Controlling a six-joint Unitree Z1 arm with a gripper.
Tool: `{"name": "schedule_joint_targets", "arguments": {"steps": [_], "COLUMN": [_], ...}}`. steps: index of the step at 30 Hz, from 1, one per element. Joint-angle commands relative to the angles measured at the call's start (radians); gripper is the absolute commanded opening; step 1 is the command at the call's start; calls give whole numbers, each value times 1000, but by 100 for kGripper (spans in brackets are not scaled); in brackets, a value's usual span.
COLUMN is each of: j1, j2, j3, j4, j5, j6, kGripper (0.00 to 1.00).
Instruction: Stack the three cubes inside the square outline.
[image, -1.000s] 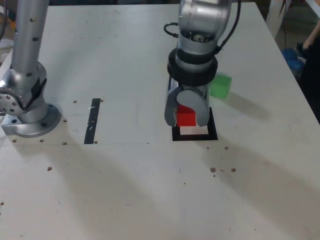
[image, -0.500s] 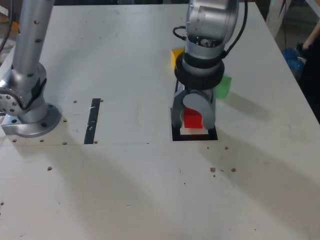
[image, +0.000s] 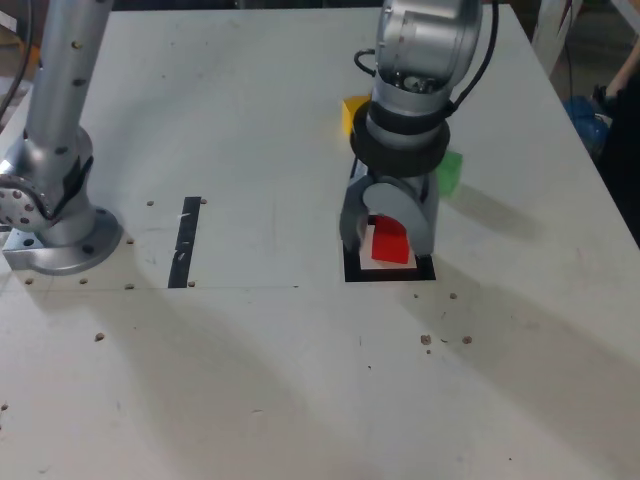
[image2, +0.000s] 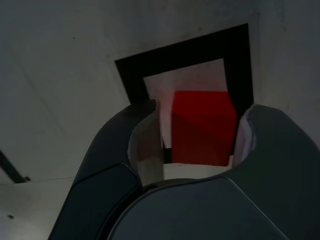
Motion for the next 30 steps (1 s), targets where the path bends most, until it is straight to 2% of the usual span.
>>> {"name": "schedule_joint_targets", "arguments": {"steps": [1, 5, 8, 11, 14, 19, 22, 25, 30], "j1": [2, 3, 29, 101, 215, 426, 515, 566, 592], "j2": [-36, -104, -186, -246, -265, -232, -197, -153, -73], "j3": [-4, -1, 5, 4, -8, -52, -92, -142, -204], "j4": [40, 102, 148, 186, 201, 202, 202, 202, 200], "j5": [13, 45, 101, 159, 191, 199, 192, 181, 160], "j6": [-1, -3, 16, 66, 131, 193, 202, 206, 216], "kGripper": [94, 98, 99, 99, 99, 99, 98, 97, 96]}}
